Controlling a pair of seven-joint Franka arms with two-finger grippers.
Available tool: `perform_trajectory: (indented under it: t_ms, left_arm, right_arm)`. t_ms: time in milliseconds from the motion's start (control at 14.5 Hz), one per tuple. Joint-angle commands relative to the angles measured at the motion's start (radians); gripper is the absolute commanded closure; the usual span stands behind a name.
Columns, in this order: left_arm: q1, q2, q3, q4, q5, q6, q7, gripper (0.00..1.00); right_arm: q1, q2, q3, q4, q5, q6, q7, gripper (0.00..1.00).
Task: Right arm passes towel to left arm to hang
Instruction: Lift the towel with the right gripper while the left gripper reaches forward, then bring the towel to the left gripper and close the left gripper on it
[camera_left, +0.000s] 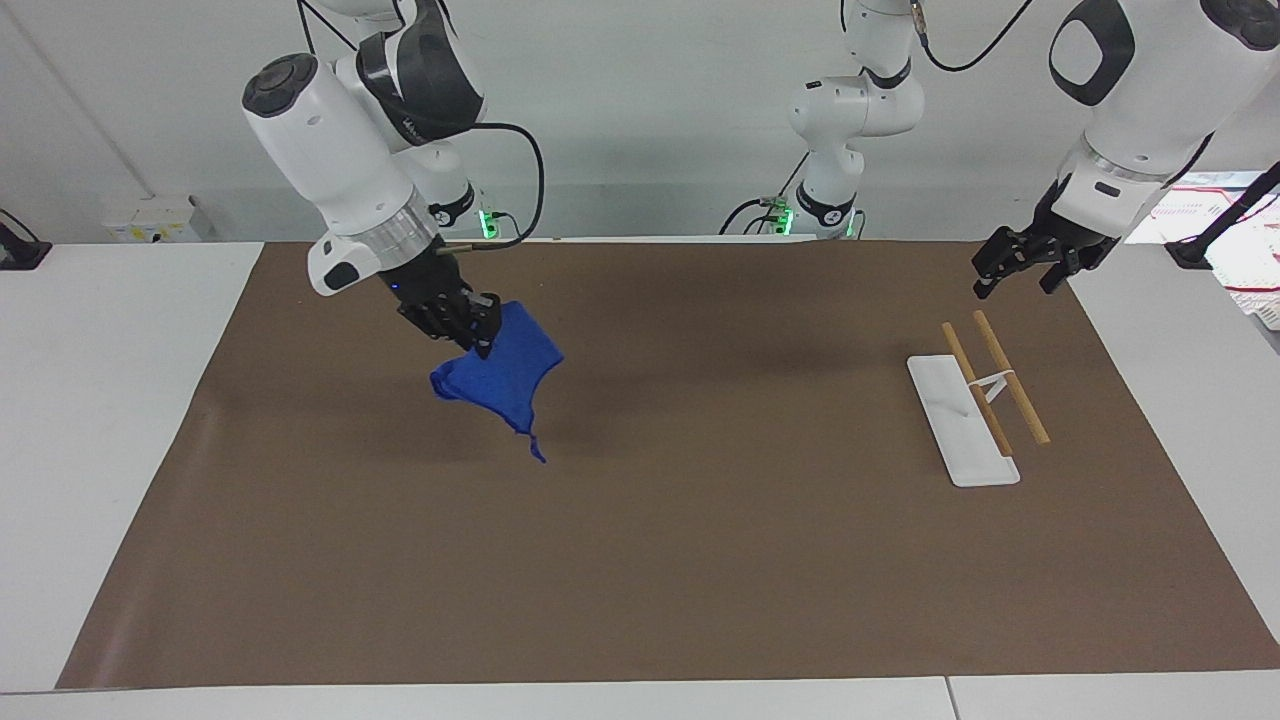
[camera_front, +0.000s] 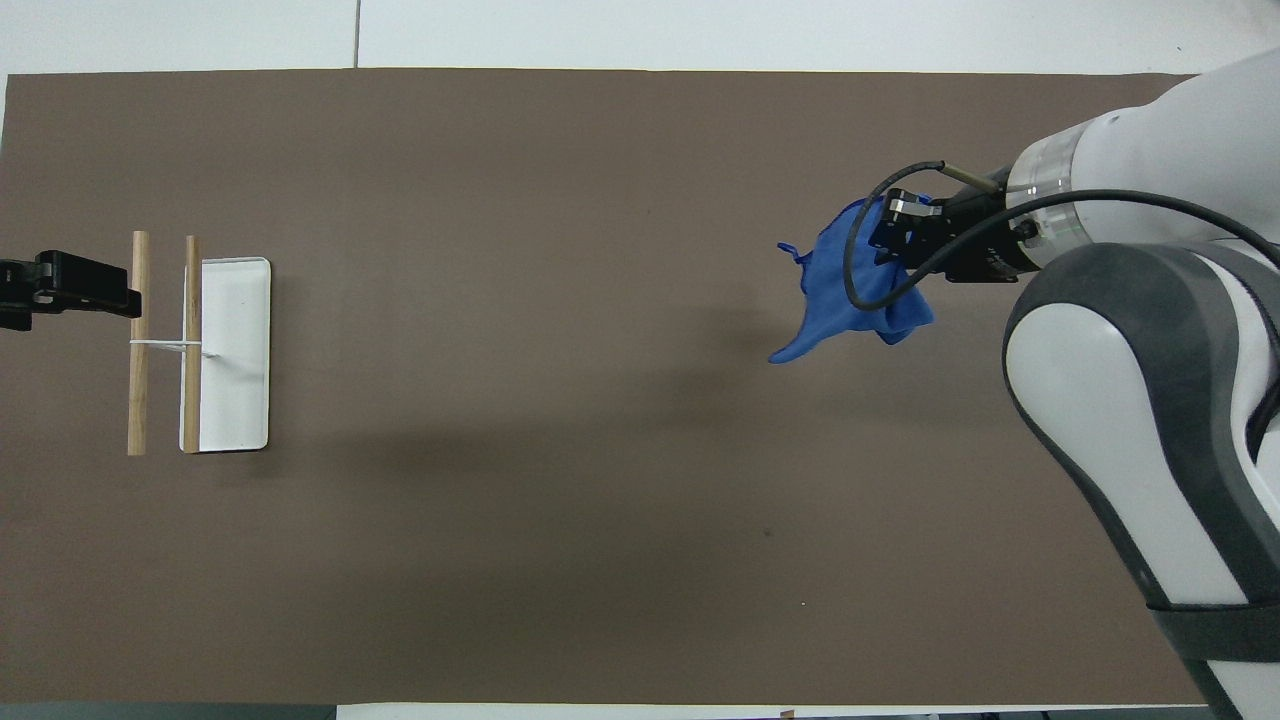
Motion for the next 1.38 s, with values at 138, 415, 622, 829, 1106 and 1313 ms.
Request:
perform_trajectory:
  t_ms: [138,415,622,829,1106,1313]
  left_arm:
    - [-0.064,-0.029,-0.006,-0.099,-0.09,0.082,-0.244,0.0]
    - [-0.153,-0.036,-0.006,-0.174,-0.2,0.17,-0.547,0.0]
    - [-0.235,-0.053,-0.007,-0.234,-0.224,0.255,-0.886,0.0]
    - [-0.245,-0.049,-0.007,-0.234,-0.319,0.28,-1.17,0.0]
    - [-0.257,-0.023,-0.009,-0.236,-0.322,0.379,-1.468,0.0]
    - [-0.279,0.006,-0.007,-0.237,-0.322,0.401,-1.539,0.0]
  right_arm:
    - [0.143,0.06,0.0,0.021,0.226,0.252,0.295,1.0]
    - [0.26,0.102,0.0,0.021,0.378,0.459,0.495,1.0]
    - [0.333,0.125,0.0,0.022,0.412,0.569,0.578,1.0]
    - [0.383,0.148,0.0,0.023,0.412,0.627,0.607,1.0]
    - [0.401,0.148,0.0,0.021,0.41,0.629,0.612,1.0]
    - [0.403,0.148,0.0,0.021,0.41,0.629,0.614,1.0]
